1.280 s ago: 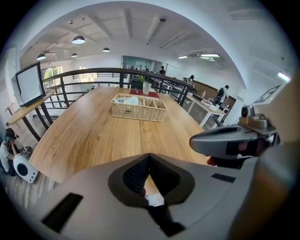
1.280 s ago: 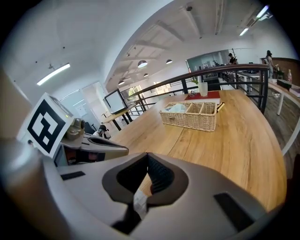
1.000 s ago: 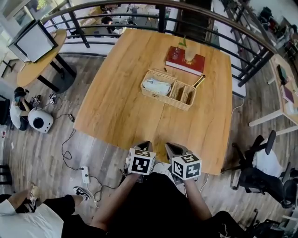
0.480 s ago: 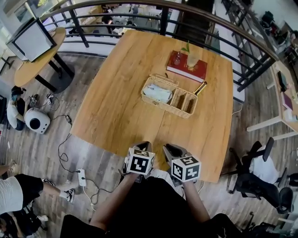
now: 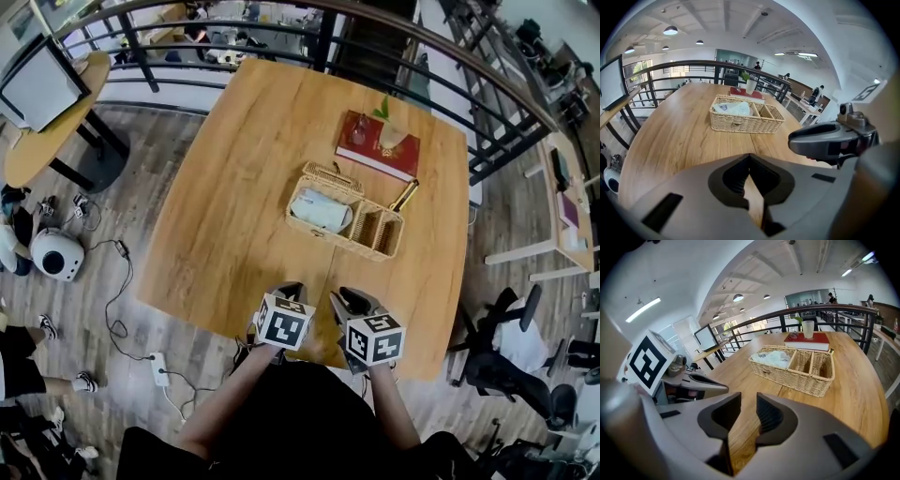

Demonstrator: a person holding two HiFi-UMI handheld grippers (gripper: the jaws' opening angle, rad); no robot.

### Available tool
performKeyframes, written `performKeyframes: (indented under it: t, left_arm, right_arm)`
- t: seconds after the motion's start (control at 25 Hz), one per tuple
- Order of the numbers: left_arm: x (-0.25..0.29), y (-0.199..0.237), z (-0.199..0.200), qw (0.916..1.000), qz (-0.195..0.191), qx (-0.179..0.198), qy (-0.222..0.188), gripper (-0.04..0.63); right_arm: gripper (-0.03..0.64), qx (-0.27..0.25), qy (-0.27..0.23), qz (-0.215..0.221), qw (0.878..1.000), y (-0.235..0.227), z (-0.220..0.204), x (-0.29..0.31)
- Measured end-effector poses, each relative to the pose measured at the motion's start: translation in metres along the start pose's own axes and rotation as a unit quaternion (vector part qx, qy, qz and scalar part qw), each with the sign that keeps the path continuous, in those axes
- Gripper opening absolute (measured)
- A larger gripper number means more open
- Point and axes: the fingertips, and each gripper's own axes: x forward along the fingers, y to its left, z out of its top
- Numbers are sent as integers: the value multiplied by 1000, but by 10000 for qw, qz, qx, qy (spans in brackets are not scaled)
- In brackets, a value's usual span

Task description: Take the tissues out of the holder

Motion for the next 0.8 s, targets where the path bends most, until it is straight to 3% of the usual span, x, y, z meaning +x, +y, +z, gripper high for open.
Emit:
performKeyframes:
  t: [0.44, 0.72, 0.8]
  left_arm:
    - [9, 40, 20, 9995, -278, 50, 149, 0]
    - [11, 66, 26, 9990, -400, -111, 141, 0]
    - [12, 76, 29, 9989, -431, -118, 142, 0]
  right_arm:
    - [114, 59, 507, -386, 9979, 11, 20, 50]
    - [141, -22, 413, -538, 9977, 3, 56, 66]
    - [177, -81, 462, -698, 9965, -5, 68, 72]
